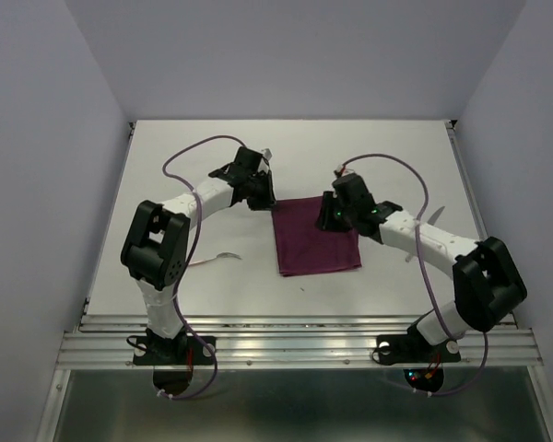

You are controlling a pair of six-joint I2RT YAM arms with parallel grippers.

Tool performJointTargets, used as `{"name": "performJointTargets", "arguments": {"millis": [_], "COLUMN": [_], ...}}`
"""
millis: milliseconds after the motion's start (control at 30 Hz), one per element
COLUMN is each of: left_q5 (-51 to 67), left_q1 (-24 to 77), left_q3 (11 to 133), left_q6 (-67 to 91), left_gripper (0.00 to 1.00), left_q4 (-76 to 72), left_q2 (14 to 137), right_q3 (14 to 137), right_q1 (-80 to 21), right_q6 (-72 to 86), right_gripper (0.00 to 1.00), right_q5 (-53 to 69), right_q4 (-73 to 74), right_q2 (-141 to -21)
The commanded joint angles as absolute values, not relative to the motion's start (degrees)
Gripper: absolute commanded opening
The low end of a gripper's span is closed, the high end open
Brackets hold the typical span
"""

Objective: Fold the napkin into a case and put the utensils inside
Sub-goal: Smooth out the lower triangle-folded napkin at the center of the board, then pick up the lower triangle-folded napkin from the center of the board.

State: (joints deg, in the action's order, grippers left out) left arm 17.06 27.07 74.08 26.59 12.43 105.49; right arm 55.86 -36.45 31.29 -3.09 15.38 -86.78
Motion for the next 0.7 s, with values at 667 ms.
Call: {"name": "performJointTargets", "arguments": {"millis": [667], "left_q5": [24.3], "left_q1": [35.2], "left_q3": [100.4], "left_q6": [28.5], "left_gripper": [0.00], "left_q4": [14.6], "left_q2": [123.7], "right_q3": [70.5], "right_q1": [-16.0], "right_q6": [24.1], "right_gripper": [0.69], "right_q5": [-7.6], "right_q4": [15.6], "right_q2": [-104.8]}}
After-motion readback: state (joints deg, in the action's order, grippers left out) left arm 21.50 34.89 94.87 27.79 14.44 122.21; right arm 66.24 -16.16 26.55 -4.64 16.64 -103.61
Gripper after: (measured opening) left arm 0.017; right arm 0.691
